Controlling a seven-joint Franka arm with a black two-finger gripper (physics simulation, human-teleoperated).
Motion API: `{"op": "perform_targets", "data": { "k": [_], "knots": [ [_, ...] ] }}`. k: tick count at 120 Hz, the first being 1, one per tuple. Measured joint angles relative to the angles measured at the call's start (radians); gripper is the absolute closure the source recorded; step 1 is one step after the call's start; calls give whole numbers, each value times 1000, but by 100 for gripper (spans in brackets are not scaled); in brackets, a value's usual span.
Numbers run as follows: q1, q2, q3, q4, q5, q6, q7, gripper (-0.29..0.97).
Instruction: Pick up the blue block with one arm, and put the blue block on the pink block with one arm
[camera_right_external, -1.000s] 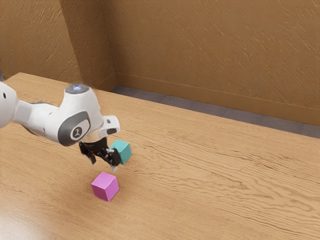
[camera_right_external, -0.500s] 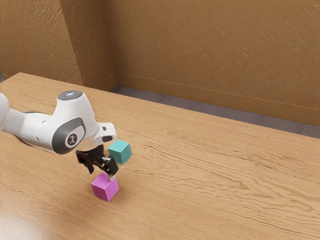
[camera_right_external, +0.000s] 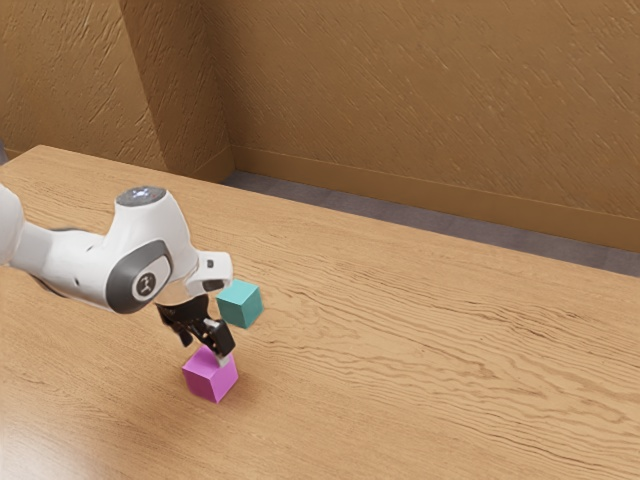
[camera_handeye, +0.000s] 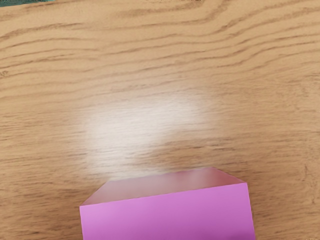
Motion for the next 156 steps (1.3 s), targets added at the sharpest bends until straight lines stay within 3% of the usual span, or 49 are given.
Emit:
{"op": "perform_targets", "data": {
  "k": [83, 156],
  "knots": [
    [-2, 64, 0, -15, -76, 48, 110, 0],
    [-4, 101, 3, -10, -55, 97, 53, 0]
  ]
}}
